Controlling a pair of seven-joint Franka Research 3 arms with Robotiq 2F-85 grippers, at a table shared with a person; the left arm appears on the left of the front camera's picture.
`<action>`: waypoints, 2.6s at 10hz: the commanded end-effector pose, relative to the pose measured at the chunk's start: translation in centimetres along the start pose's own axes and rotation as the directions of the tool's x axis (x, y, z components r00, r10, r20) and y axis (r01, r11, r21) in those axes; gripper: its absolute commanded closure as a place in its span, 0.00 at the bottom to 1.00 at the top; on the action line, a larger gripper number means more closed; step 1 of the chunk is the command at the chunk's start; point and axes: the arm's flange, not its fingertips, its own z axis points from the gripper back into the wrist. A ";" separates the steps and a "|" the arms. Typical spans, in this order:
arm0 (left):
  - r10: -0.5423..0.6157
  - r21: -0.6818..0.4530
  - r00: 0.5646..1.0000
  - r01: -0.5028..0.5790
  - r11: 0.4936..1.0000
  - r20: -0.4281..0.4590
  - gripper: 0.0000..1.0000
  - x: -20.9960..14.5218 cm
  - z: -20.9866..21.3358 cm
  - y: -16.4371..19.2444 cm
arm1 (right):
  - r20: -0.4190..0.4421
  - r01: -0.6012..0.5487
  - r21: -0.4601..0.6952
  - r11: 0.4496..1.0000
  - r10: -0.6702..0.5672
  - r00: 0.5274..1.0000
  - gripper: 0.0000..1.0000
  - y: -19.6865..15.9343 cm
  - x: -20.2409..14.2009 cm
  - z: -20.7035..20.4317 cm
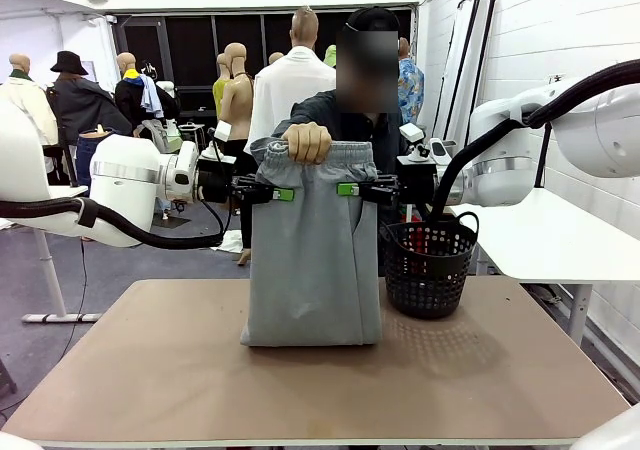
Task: Fold the training pants.
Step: Release the ends of the Training pants and then grab the overlapped ends.
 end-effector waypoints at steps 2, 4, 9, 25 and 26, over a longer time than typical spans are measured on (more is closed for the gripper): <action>0.003 0.010 1.000 -0.004 1.000 0.019 1.00 0.0 0.2 -0.2 | 0.005 -0.008 0.006 1.000 0.008 1.000 1.00 0.1 0.1 -0.1; 0.003 0.010 1.000 -0.004 1.000 0.019 1.00 0.0 0.2 -0.2 | 0.005 -0.008 0.006 1.000 0.008 1.000 1.00 0.1 0.1 -0.1; -0.004 -0.017 1.000 0.004 1.000 -0.001 1.00 0.1 0.2 -0.3 | -0.014 0.006 0.018 1.000 -0.005 1.000 1.00 0.2 0.0 -0.2; 0.033 0.029 0.998 -0.035 0.999 0.046 0.00 0.2 1.0 -0.1 | -0.047 0.078 0.003 0.997 -0.077 0.996 0.00 0.0 0.3 -0.1; 0.032 0.032 0.998 -0.034 0.999 0.047 0.00 0.2 1.0 -0.2 | -0.054 0.081 -0.008 0.997 -0.082 0.995 0.00 0.0 0.3 0.0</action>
